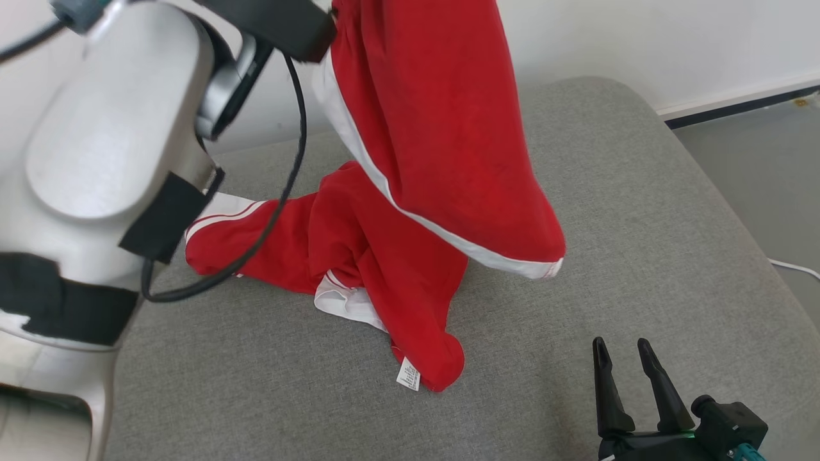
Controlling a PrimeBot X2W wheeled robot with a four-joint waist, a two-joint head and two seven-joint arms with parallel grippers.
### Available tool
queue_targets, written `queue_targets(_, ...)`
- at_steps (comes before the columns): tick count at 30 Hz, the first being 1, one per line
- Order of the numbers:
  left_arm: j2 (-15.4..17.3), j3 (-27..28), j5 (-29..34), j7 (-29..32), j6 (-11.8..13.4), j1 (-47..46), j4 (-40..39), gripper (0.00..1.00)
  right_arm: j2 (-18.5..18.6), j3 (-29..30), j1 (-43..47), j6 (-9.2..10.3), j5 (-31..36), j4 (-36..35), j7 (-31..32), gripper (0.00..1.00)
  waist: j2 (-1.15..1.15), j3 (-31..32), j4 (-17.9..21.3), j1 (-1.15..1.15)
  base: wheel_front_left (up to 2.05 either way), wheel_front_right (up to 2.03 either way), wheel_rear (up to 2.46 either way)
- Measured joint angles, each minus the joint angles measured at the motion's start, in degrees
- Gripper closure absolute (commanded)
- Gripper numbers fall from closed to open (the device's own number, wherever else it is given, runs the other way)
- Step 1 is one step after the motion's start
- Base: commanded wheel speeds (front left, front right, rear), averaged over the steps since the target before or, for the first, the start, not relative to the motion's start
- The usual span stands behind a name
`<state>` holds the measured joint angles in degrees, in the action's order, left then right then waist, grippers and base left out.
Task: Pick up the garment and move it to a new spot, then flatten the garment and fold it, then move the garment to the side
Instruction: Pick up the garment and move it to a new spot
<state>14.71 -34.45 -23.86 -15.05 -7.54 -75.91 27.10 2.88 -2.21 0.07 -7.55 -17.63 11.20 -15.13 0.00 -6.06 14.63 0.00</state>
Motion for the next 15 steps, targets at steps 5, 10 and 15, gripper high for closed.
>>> queue_targets(5,0.34,0.83,-1.02,0.0,0.0,-1.76,0.14,1.0,0.0,0.03,0.1,0.0,-0.04,-0.01,0.0,0.0,0.0,0.1,0.14,0.0,0.0,0.0,0.0)
queue_targets(10,0.53,0.93,-1.23,0.0,0.0,-1.17,0.15,1.0,-0.01,0.23,0.1,0.0,-0.1,-0.1,0.0,0.0,0.0,-0.13,-0.32,0.0,0.0,0.0,0.0)
queue_targets(15,0.54,0.66,-1.25,0.0,0.0,-0.64,0.3,1.0,-0.01,0.4,0.09,0.0,-0.04,-0.35,0.0,0.0,0.0,-0.6,-1.37,0.0,0.0,0.0,0.0)
